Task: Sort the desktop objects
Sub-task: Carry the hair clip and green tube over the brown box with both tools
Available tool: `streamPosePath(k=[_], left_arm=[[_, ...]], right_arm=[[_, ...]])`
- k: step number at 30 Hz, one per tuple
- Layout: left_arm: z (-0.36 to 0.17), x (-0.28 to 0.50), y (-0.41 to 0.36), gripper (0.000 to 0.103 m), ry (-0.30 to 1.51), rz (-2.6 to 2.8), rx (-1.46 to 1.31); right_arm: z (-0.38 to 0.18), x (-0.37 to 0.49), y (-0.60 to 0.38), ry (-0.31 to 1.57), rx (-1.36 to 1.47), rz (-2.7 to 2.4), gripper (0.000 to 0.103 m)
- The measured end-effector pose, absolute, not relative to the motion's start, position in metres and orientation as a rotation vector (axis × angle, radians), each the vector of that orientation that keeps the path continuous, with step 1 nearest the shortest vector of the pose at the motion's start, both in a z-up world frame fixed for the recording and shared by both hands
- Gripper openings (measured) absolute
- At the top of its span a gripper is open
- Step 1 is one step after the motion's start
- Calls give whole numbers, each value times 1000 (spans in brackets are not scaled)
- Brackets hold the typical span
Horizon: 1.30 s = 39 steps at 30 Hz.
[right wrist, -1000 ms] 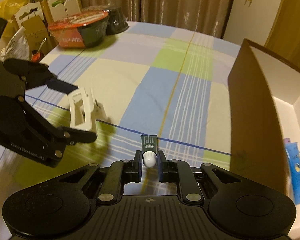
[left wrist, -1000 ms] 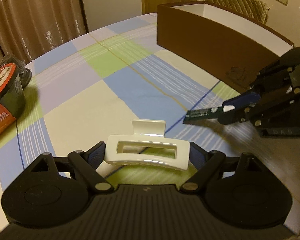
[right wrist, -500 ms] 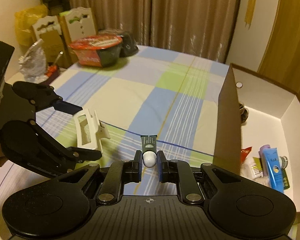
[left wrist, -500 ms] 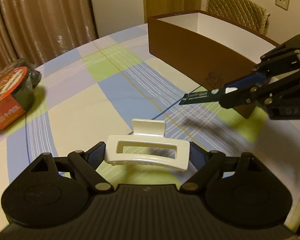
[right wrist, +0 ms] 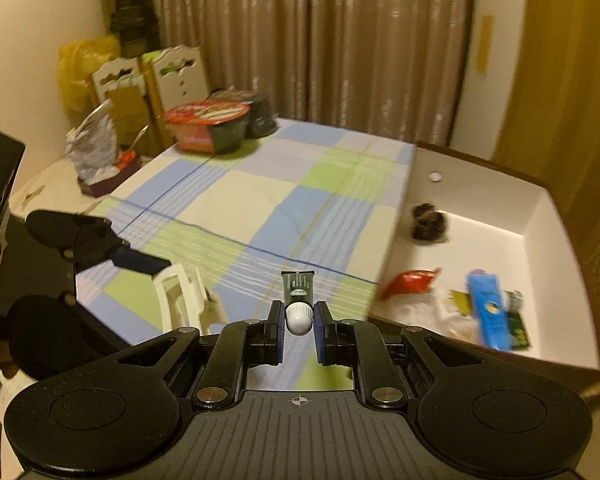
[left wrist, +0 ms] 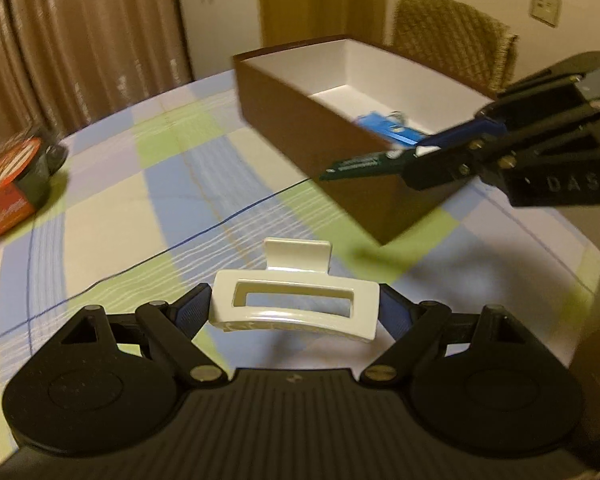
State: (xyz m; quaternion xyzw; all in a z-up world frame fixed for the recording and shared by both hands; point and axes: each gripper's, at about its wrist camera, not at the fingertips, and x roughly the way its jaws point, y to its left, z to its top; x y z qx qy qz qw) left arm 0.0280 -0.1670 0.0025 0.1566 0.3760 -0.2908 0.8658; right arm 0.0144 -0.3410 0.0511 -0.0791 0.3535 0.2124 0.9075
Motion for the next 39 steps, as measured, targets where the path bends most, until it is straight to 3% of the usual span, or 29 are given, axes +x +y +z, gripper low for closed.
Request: streamPosePath(k=[26, 39], left_arm=[[39, 10, -220, 84, 673, -815, 332], [69, 59, -265, 84, 618, -750, 272]], right_arm=[[89, -44, -401, 712, -79, 81, 13], [88, 16, -461, 709, -76, 124, 13]])
